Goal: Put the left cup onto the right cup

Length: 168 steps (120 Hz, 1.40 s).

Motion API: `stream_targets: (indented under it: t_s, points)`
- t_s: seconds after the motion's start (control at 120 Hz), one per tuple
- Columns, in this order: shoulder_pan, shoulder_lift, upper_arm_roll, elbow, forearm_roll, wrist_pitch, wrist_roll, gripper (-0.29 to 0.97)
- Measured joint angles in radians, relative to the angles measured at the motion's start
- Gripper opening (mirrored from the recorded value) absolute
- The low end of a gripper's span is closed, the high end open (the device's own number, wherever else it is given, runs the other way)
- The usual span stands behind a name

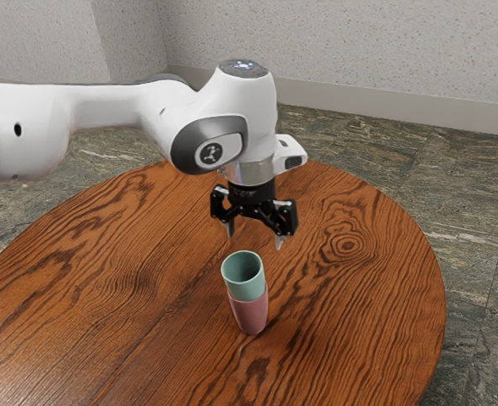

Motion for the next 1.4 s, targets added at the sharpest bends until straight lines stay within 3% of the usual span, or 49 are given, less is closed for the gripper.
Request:
stream_targets:
  t_s: [0.408,0.775,1.067,1.4]
  points:
    - [0.0,-0.06,0.066,0.002,-0.022,-0.024,0.026,0.68]
    - [0.002,-0.136,0.236,0.019,-0.053,-0.066,0.127,0.68]
    - [0.042,-0.182,0.326,0.157,-0.052,-0.204,0.251,0.68]
    - [0.125,-0.189,0.335,0.208,-0.044,-0.345,0.356,0.68]
